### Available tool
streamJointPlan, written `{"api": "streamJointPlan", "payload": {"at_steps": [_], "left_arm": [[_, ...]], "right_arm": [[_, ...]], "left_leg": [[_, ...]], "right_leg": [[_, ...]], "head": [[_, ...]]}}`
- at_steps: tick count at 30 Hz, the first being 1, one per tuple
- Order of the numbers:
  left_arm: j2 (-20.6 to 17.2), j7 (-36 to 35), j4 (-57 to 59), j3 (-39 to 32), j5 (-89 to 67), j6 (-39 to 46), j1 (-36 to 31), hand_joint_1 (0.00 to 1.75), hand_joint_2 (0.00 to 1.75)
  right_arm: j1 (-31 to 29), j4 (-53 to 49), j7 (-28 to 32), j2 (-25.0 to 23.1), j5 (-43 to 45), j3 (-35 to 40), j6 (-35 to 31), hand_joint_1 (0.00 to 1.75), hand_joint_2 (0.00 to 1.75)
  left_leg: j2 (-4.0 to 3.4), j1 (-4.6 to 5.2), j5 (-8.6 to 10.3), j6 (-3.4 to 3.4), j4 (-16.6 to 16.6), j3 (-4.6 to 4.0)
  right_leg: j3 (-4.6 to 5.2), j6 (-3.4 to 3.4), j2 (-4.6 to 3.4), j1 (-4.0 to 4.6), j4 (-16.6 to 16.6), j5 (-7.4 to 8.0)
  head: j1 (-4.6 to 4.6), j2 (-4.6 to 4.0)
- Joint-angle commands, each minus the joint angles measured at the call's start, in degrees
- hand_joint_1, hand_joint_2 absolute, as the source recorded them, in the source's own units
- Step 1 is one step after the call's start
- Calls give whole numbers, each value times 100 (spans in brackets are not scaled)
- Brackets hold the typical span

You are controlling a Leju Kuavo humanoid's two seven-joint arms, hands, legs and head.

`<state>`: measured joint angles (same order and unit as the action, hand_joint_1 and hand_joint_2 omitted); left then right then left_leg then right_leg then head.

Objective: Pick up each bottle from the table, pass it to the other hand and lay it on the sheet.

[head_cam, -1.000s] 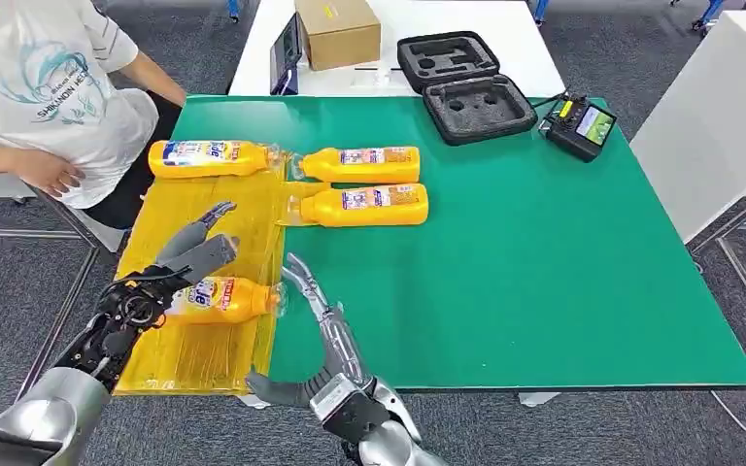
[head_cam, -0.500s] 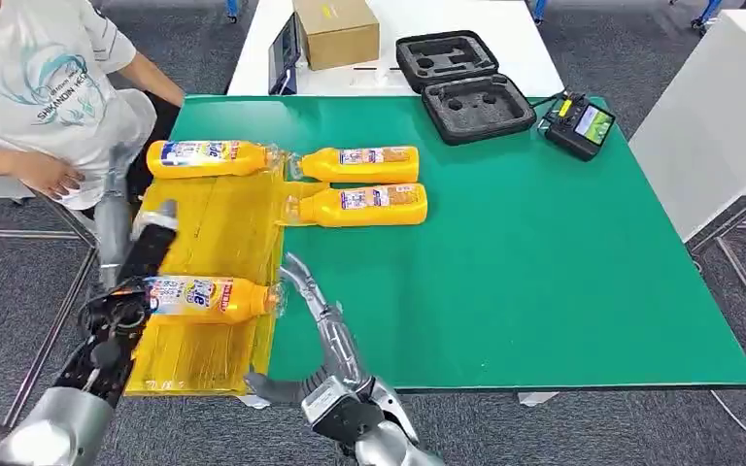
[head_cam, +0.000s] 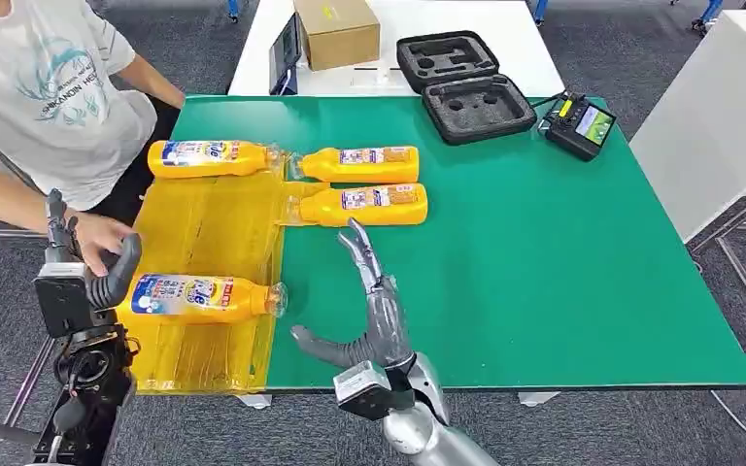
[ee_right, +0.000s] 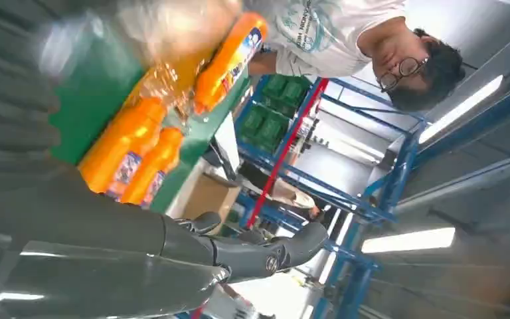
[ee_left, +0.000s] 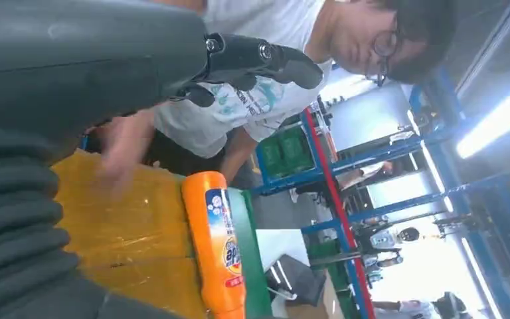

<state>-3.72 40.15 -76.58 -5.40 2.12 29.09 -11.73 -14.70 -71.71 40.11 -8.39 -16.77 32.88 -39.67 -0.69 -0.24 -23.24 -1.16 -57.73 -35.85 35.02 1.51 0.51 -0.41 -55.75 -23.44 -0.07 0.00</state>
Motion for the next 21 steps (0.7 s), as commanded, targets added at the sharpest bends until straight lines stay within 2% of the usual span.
{"api": "streamJointPlan", "payload": {"at_steps": [1,3,10,12,21], "left_arm": [[811,-15,-1390,-621,491,-481,1027,0,175],[918,-15,-1458,-666,482,-583,1145,0,175],[1145,-15,-1739,-774,470,-689,1641,0,175],[1180,-15,-1771,-757,447,-722,1744,0,175],[1243,-15,-1848,-725,419,-740,1907,0,175]], "right_arm": [[79,-57,-11,-212,-1819,-1437,-33,0,175],[153,-171,-11,-328,-2249,-1728,-33,0,175],[218,59,-11,-330,-1979,-1858,-33,0,175],[168,214,-96,-291,-1983,-1835,-33,0,175],[75,376,-216,-236,-1852,-1690,-33,0,175]], "left_leg": [[-10,0,-14,2,4,23],[2,1,-9,3,3,12],[0,-1,-23,1,6,31],[2,0,-17,-1,4,14],[1,0,-17,0,4,14]], "right_leg": [[-19,0,-17,-1,6,-7],[-11,1,-4,-2,4,-6],[-30,-1,-10,0,8,-14],[-15,0,-4,-1,7,-9],[-14,0,-5,0,6,-9]], "head": [[-4,0],[-2,0],[-2,0],[0,0],[-4,0]]}}
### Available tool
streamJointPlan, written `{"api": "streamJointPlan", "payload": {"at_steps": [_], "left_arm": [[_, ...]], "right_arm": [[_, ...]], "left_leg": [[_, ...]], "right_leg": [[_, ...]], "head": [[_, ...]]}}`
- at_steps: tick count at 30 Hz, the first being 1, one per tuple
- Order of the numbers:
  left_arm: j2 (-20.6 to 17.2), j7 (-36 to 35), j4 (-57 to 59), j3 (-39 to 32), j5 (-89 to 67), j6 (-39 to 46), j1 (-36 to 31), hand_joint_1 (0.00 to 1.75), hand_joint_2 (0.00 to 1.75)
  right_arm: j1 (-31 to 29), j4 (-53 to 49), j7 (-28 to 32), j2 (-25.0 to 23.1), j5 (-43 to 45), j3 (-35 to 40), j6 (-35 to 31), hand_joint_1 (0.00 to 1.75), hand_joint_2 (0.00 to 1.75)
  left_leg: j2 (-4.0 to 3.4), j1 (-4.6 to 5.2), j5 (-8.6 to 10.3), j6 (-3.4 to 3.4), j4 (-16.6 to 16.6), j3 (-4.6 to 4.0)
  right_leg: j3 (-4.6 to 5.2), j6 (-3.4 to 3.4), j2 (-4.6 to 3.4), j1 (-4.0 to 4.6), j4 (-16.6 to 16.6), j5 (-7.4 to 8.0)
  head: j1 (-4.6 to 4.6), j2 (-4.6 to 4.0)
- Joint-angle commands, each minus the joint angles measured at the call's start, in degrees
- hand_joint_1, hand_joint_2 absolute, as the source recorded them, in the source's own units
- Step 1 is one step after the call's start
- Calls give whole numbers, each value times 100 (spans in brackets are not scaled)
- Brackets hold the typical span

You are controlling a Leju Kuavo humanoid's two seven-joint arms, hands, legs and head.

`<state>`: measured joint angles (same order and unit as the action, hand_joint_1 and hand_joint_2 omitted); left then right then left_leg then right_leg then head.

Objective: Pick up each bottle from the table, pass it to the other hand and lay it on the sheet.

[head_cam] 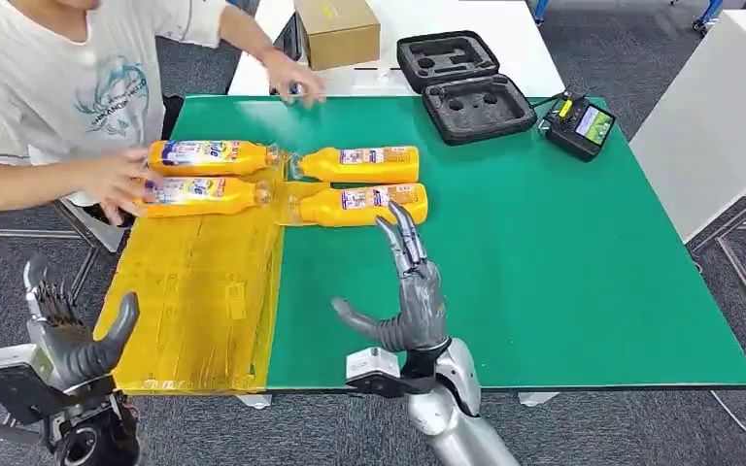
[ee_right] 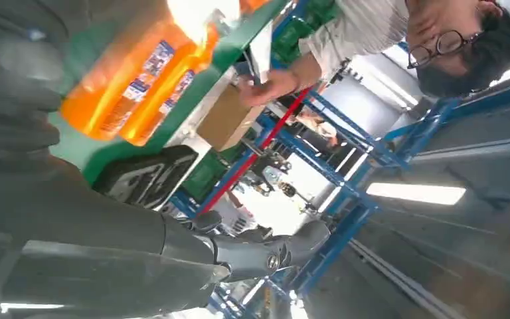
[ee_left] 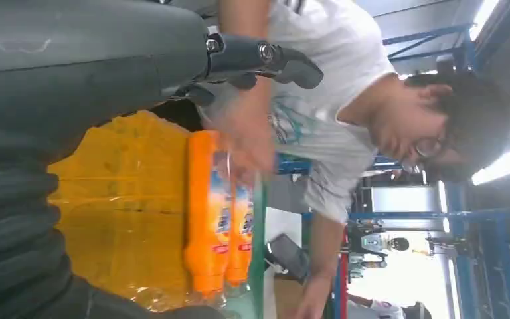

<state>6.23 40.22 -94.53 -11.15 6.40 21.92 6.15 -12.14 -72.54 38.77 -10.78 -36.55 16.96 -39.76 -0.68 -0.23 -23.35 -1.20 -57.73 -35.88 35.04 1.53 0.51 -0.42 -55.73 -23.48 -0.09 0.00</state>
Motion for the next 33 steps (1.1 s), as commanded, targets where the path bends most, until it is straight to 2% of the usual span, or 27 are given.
{"api": "streamJointPlan", "payload": {"at_steps": [1,4,7,27,30,31,33], "left_arm": [[261,-22,-38,-141,-9,-23,123,0,175],[261,-22,-38,-141,-9,-23,123,0,175],[262,-30,5,-142,-6,-5,126,0,175],[231,-37,66,-131,38,-15,89,0,175],[220,-37,65,-136,38,-30,77,0,175],[212,-45,54,-145,27,-43,89,0,175],[193,-62,35,-170,11,-87,108,0,175]], "right_arm": [[-191,460,-83,-8,125,-84,-21,0,175],[-191,460,-83,-8,125,-84,-21,0,175],[-220,530,-121,13,168,-25,-15,0,175],[-324,678,-232,84,232,256,86,0,175],[-394,807,-615,181,-54,400,309,0,175],[-452,910,-1068,248,-396,496,663,0,175],[-523,952,-1570,347,-754,624,1262,0,175]], "left_leg": [[4,-3,-12,5,4,30],[1,0,-2,2,4,10],[3,-2,-11,5,5,31],[2,0,-4,3,5,15],[3,-2,-6,4,5,20],[2,-1,-2,2,4,11],[2,-3,-5,4,5,20]], "right_leg": [[-30,-4,-4,2,4,-11],[-9,-1,-3,0,3,-2],[-30,-4,-5,1,4,-10],[-15,-2,-5,0,3,-4],[-21,-3,-4,2,4,-5],[-11,-2,-3,1,4,-2],[-20,-2,-5,2,6,-3]], "head": [[0,0],[-2,0],[0,0],[0,0],[0,0],[0,0],[0,0]]}}
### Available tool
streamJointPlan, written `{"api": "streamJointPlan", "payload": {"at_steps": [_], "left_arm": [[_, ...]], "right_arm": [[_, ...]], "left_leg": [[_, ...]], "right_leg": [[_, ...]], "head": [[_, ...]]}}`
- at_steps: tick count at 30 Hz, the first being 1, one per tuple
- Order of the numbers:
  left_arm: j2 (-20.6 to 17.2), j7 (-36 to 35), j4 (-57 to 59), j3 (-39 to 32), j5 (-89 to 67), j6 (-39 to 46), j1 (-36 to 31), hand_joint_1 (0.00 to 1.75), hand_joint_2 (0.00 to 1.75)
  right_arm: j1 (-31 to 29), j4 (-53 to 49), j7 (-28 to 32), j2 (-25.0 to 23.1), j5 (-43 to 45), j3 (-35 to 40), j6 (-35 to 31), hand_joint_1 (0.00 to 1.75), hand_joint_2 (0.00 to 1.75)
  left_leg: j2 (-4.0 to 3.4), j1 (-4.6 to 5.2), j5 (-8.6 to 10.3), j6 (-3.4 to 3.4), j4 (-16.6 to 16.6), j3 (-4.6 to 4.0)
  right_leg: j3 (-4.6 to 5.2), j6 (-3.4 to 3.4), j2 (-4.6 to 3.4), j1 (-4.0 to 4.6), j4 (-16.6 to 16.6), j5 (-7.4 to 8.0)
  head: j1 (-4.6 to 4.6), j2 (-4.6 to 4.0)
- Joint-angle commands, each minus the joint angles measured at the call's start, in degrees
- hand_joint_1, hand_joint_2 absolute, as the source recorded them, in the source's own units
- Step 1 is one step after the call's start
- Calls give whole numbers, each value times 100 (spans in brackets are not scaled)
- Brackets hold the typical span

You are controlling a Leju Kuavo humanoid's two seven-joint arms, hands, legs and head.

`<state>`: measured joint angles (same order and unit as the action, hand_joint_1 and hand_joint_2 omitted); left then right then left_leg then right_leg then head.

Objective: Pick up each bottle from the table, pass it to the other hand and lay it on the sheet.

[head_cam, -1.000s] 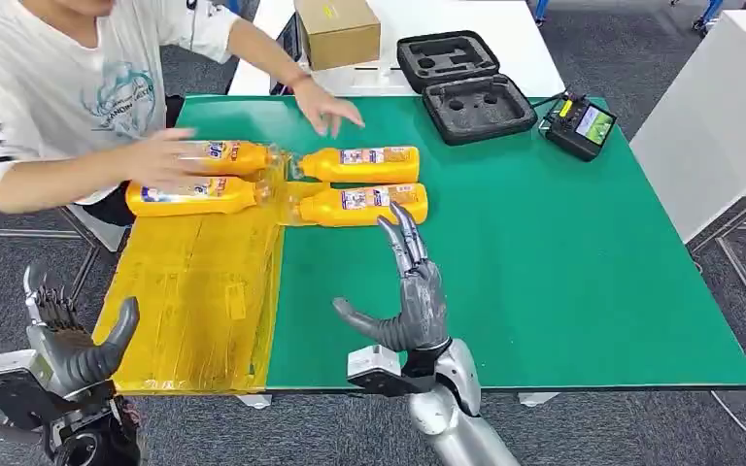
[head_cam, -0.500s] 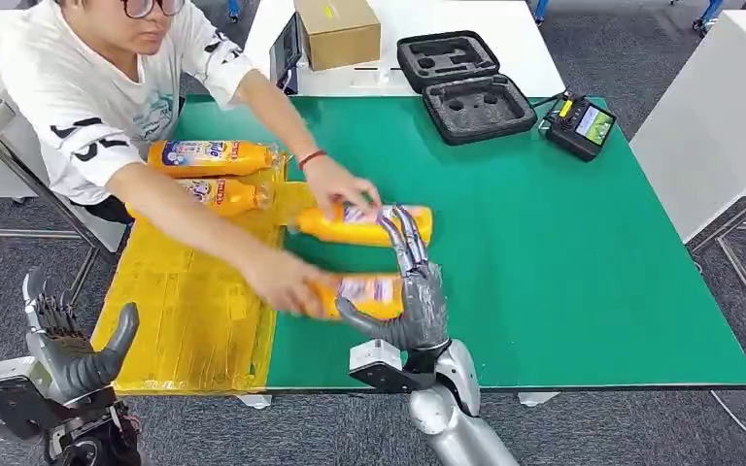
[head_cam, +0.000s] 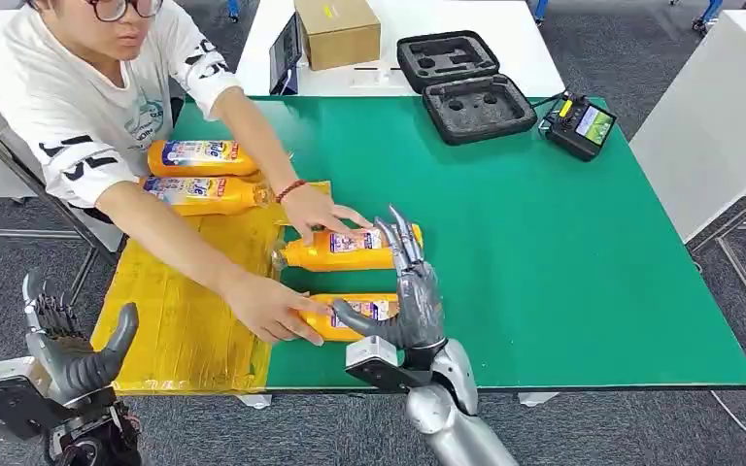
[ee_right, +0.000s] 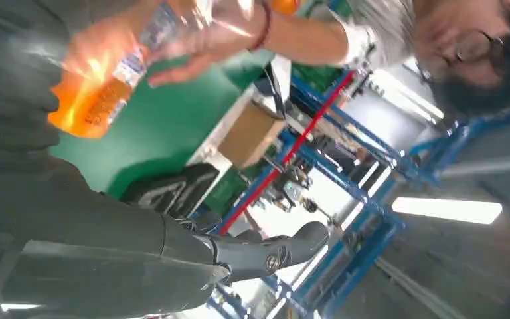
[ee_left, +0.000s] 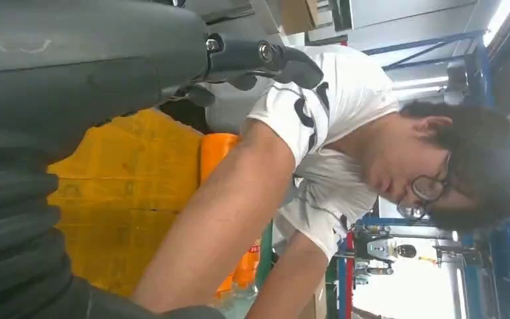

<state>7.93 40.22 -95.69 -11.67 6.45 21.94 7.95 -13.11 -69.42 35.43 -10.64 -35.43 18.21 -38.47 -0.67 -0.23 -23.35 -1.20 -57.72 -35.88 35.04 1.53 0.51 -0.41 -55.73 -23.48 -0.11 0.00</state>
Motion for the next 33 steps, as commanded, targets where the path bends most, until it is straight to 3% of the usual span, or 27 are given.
{"api": "streamJointPlan", "payload": {"at_steps": [1,5,10,33], "left_arm": [[24,-68,138,-141,-1,-102,-66,0,175],[26,-130,73,-243,-47,-194,-5,0,175],[45,-174,-15,-351,-74,-249,94,0,175],[301,-312,-207,-601,-266,-371,191,0,175]], "right_arm": [[-462,702,-1403,362,-978,541,1392,0,175],[-450,479,-2085,504,-1379,592,2413,0,175],[-547,370,-2529,718,-1748,673,3009,0,175],[-978,725,-2886,935,-1812,762,3352,0,175]], "left_leg": [[0,-1,-3,2,5,13],[3,-1,-9,4,4,25],[1,0,-5,2,2,11],[2,-2,-11,4,1,25]], "right_leg": [[-13,-1,-4,0,5,-1],[-25,-3,-4,0,4,-8],[-11,-1,-4,0,3,-3],[-26,-2,-5,1,3,-8]], "head": [[2,0],[2,0],[2,0],[0,0]]}}
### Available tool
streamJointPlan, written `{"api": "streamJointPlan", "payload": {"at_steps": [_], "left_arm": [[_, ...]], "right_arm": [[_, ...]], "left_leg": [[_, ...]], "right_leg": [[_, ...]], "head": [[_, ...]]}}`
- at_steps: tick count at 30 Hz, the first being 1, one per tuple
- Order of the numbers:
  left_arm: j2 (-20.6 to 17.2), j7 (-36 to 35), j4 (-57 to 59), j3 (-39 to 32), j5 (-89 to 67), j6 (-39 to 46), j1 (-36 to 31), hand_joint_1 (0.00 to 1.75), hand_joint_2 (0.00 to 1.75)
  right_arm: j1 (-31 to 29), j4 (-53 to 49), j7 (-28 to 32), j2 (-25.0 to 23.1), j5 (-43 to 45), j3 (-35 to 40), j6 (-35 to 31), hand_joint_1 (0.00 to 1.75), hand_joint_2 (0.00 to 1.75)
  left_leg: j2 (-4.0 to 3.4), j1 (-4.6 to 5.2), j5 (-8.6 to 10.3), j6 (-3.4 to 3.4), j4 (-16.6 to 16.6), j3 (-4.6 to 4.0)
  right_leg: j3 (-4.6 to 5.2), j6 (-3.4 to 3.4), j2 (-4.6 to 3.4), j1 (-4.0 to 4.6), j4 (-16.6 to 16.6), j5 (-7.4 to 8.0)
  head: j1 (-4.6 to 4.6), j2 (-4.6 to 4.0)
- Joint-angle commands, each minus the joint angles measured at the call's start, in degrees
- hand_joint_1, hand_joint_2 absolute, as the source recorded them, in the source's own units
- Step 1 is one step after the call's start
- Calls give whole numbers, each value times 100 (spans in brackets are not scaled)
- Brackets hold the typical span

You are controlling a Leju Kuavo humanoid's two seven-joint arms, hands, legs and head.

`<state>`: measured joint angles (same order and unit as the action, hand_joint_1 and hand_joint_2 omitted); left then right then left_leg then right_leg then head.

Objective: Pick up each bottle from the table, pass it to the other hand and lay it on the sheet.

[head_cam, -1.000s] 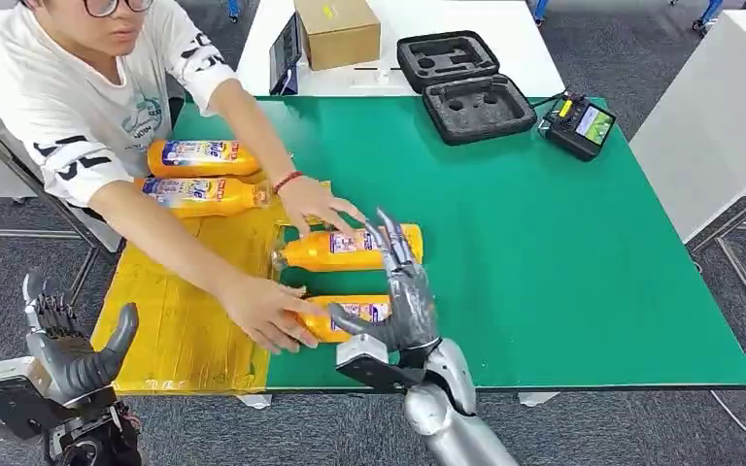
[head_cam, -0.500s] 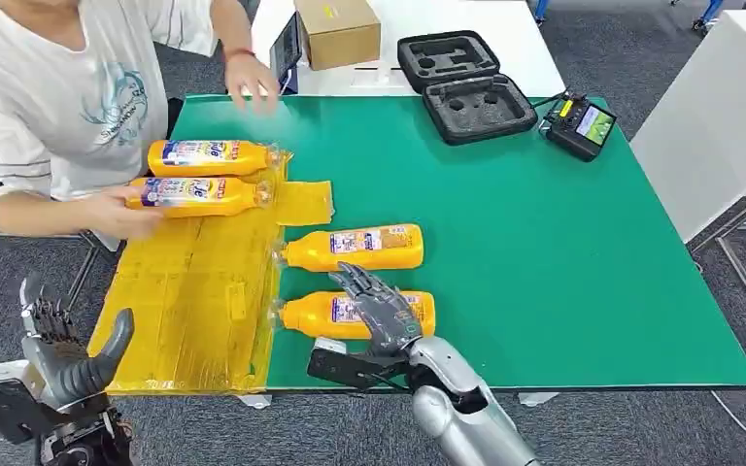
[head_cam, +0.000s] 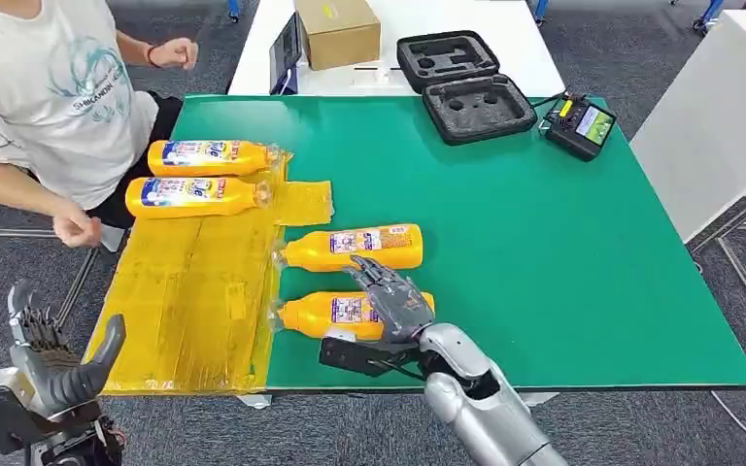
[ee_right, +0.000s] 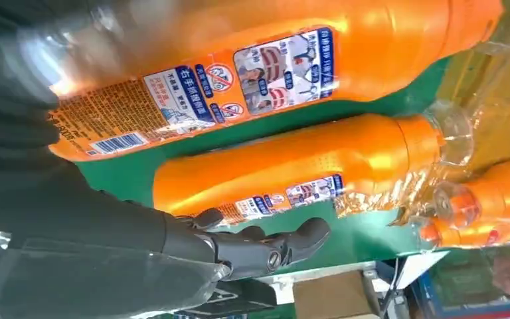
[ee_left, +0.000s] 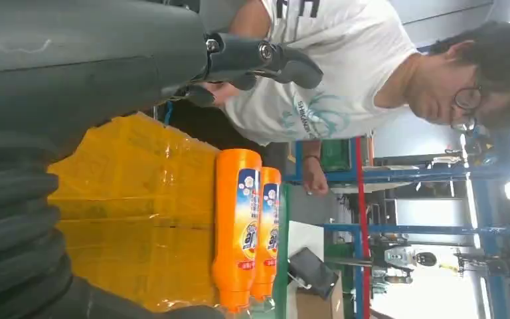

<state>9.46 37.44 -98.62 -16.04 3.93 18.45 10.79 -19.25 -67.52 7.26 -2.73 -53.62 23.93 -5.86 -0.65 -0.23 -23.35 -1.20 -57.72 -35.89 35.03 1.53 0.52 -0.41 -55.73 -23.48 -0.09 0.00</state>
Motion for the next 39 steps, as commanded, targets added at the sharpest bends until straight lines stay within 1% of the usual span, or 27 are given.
{"api": "streamJointPlan", "payload": {"at_steps": [1,2,3,5,6,8,11,13,14,16,17,19,23,24,25,27,28,29,30,31,32,33,35,36,37,38,39], "left_arm": [[144,-44,92,-166,-18,-21,-99,0,175],[136,-50,91,-169,-17,-22,-103,0,175],[127,-66,91,-176,-10,-16,-104,0,175],[123,-95,77,-185,5,-24,-102,0,175],[113,-104,74,-179,7,-31,-102,0,175],[92,-119,93,-180,10,-28,-126,0,175],[86,-148,126,-193,33,-29,-148,0,175],[86,-153,132,-190,36,-33,-152,0,175],[86,-153,132,-190,36,-33,-152,0,175],[86,-153,132,-190,36,-33,-152,0,175],[86,-153,132,-190,36,-33,-152,0,175],[86,-153,132,-190,36,-33,-152,0,175],[77,-167,158,-176,41,-25,-175,0,175],[71,-172,170,-170,43,-19,-188,0,175],[67,-176,176,-165,44,-13,-196,0,175],[61,-184,194,-152,42,2,-209,0,175],[66,-187,202,-149,40,16,-206,0,175],[59,-192,212,-144,41,21,-202,0,175],[49,-192,223,-141,51,22,-194,0,175],[44,-191,229,-138,54,17,-193,0,175],[38,-186,247,-134,65,12,-201,0,175],[33,-183,263,-129,69,9,-210,0,175],[25,-176,312,-113,77,7,-243,0,175],[22,-176,337,-105,87,1,-260,0,175],[26,-174,349,-100,84,5,-273,0,175],[11,-168,369,-82,88,-9,-288,0,175],[14,-167,392,-75,90,-5,-303,0,175]], "right_arm": [[-385,627,-113,141,23,177,126,0,175],[-394,683,-148,152,24,177,149,0,175],[-428,809,-225,171,31,172,190,0,175],[-489,1026,-260,196,49,186,252,0,175],[-519,1143,-262,211,54,206,288,0,175],[-548,1289,-263,216,56,234,328,0,175],[-626,1462,-340,200,58,270,393,0,175],[-663,1501,-353,212,60,277,409,0,175],[-663,1501,-353,212,60,277,409,0,175],[-663,1501,-353,212,60,277,409,0,175],[-663,1501,-353,212,60,277,409,0,175],[-663,1501,-353,212,60,277,409,0,175],[-722,1636,-464,215,77,293,482,0,175],[-735,1689,-501,225,76,289,495,0,175],[-743,1735,-524,227,76,287,505,0,175],[-757,1851,-596,231,60,274,512,0,175],[-755,1888,-608,217,71,257,496,0,175],[-754,1927,-610,215,77,245,483,10,175],[-756,1957,-580,206,75,224,430,87,175],[-759,1965,-580,208,76,223,434,152,175],[-751,1939,-522,212,103,210,402,168,175],[-735,1914,-453,206,168,185,410,175,175],[-685,1792,-305,206,286,132,377,175,175],[-656,1716,-222,211,341,120,387,175,175],[-613,1624,-79,186,457,61,355,175,175],[-591,1549,25,197,523,64,388,175,175],[-563,1481,118,185,621,27,389,175,175]], "left_leg": [[0,-1,-8,4,3,23],[0,-2,-5,3,2,14],[-1,-3,-10,5,3,28],[0,-2,-4,3,3,13],[2,-4,-9,5,4,28],[1,-3,-3,3,3,14],[1,-2,-10,5,5,31],[0,-2,-4,4,4,16],[2,-1,-9,6,6,31],[2,-2,-3,3,3,12],[3,-2,-9,5,4,27],[4,-2,-3,3,4,13],[4,-2,-7,5,5,25],[4,-1,-3,3,4,16],[7,-3,-8,5,5,31],[8,-2,-4,3,5,22],[13,-3,-7,5,7,34],[10,-4,-4,4,7,25],[13,-3,-7,5,8,36],[13,-2,-5,4,8,31],[10,-3,-3,3,7,28],[14,-3,-7,5,7,39],[11,-2,-1,3,7,24],[17,-1,-5,5,9,39],[16,-2,-1,4,7,27],[21,-3,-5,6,11,42],[17,-3,-4,5,8,36]], "right_leg": [[-21,-2,-7,0,2,-7],[-13,-2,-5,1,3,-3],[-26,-3,-8,2,4,-8],[-13,-2,-4,2,5,-2],[-28,-3,-5,3,6,-6],[-14,-2,-4,2,5,-2],[-29,-4,-8,1,5,-8],[-16,-2,-6,1,5,-3],[-29,-4,-7,0,4,-8],[-12,-2,-3,1,4,-2],[-26,-3,-5,1,4,-8],[-13,-2,-1,2,4,-2],[-24,-3,-4,2,5,-6],[-15,-2,-1,1,4,-3],[-31,-4,-1,2,5,-9],[-22,-2,3,1,6,-5],[-35,-3,4,2,7,-9],[-26,-2,4,3,9,-5],[-36,-3,4,2,9,-9],[-32,-2,6,1,8,-8],[-28,-2,4,2,8,-5],[-40,-3,5,2,8,-10],[-24,-2,6,1,7,-4],[-39,-4,8,0,7,-9],[-27,-3,10,0,7,-5],[-43,-5,12,1,10,-11],[-36,-4,9,1,8,-8]], "head": [[0,0],[0,0],[-2,0],[-2,0],[0,0],[0,0],[0,0],[0,0],[0,0],[0,0],[-2,0],[0,0],[-2,0],[0,0],[0,0],[0,0],[0,0],[0,0],[-2,0],[0,0],[0,0],[0,0],[-2,0],[-2,0],[0,0],[0,0],[0,0]]}}
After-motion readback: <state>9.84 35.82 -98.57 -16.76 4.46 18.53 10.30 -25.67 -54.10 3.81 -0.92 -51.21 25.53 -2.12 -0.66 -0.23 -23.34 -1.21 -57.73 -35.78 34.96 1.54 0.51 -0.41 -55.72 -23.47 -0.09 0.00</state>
